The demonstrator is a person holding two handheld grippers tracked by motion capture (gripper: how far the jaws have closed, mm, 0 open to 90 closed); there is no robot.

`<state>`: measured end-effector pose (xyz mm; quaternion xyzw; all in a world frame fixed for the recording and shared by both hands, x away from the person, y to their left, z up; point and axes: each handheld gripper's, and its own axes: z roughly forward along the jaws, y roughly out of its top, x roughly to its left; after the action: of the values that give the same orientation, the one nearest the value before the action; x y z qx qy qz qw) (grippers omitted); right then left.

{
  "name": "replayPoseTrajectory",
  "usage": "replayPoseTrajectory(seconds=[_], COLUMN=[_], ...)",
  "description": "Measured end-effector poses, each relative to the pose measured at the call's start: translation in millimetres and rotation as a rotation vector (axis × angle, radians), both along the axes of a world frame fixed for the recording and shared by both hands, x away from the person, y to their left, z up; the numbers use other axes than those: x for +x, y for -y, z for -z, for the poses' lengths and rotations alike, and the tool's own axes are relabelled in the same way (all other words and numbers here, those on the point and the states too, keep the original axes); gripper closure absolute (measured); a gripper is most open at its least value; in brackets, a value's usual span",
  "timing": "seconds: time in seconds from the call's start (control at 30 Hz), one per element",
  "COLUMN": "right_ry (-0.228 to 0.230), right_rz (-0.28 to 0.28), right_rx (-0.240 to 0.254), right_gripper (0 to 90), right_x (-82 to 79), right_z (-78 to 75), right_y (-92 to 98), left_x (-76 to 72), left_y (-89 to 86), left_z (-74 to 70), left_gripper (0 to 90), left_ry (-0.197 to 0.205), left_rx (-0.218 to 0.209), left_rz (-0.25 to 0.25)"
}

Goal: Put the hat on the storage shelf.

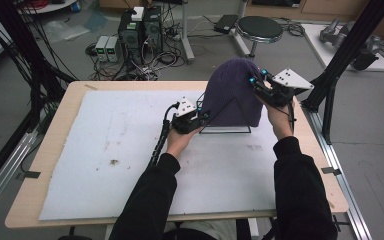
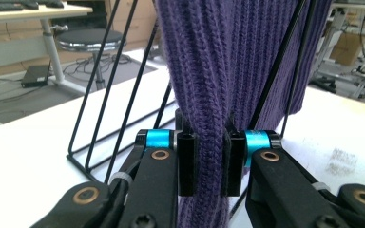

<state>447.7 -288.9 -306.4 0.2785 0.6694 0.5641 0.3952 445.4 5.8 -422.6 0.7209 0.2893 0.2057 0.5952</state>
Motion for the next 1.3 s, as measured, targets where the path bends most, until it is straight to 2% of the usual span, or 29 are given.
replayPoseTrajectory(seconds=[0.03,0.13,0.27,0.33,0.4,0.6,0.63,0.67,0.7,0.73,0.77,0.8,0.83,0.9,1.0,1.1,1.3], right_ry=[0.001,-0.035,-0.049,-0.081,-0.094,-0.091,-0.099,-0.099,-0.105,-0.137,-0.137,-0.15,-0.15,-0.143,-0.137,-0.138,-0.14], right_rz=[-0.004,-0.004,-0.009,-0.01,-0.007,-0.01,-0.012,-0.012,-0.005,0.029,0.029,0.022,0.022,0.02,0.021,0.023,0.07], right_rx=[0.0,-0.014,-0.039,-0.048,-0.047,-0.04,-0.03,-0.03,-0.017,0.021,0.021,0.035,0.035,0.053,0.064,0.075,0.118], right_gripper=[71.5,70.8,70.4,69.5,69.4,66.7,55.1,55.1,45.6,31.7,31.7,25.5,25.5,21.3,20.7,19.9,17.1], right_x=[0.3,2.0,3.7,6.6,6.4,6.4,6.7,6.7,7.2,7.6,7.6,7.9,7.9,6.2,3.8,0.4,-12.5], right_z=[0.6,3.6,5.7,8.7,9.9,10.8,10.7,10.7,10.7,11.5,11.5,11.9,11.9,9.7,7.6,4.8,-5.0], right_y=[-0.7,-2.7,-4.3,-4.9,-4.9,-4.6,-4.5,-4.5,-4.6,-4.4,-4.4,-3.9,-3.9,-3.3,-2.7,-0.4,7.5], left_x=[0.3,1.5,3.1,4.2,4.8,5.0,5.3,5.3,5.9,7.0,7.6,7.7,7.2,6.1,3.8,1.2,-8.1], left_y=[0.1,-0.2,-0.6,-1.7,-2.5,-2.1,-2.3,-2.2,-3.5,-5.9,-7.7,-8.1,-7.7,-7.5,-6.7,-7.3,-16.1], left_z=[0.9,3.7,7.9,9.7,10.7,11.5,11.8,11.6,11.2,11.5,11.4,10.9,10.2,8.0,2.9,-2.5,-14.6], left_gripper=[80.5,79.9,79.6,79.4,79.4,76.7,65.7,65.7,59.1,45.8,45.8,35.0,35.0,28.7,26.8,24.9,20.0], left_ry=[-0.008,-0.039,-0.07,-0.086,-0.097,-0.11,-0.12,-0.136,-0.173,-0.195,-0.203,-0.196,-0.187,-0.176,-0.154,-0.135,-0.118], left_rx=[-0.001,0.005,0.024,0.025,0.024,0.007,-0.001,-0.009,-0.031,-0.06,-0.074,-0.07,-0.067,-0.075,-0.092,-0.086,-0.105], left_rz=[0.001,0.008,0.015,0.016,0.017,0.02,0.02,0.002,-0.024,-0.015,-0.005,-0.008,-0.012,-0.002,-0.003,-0.01,-0.05])
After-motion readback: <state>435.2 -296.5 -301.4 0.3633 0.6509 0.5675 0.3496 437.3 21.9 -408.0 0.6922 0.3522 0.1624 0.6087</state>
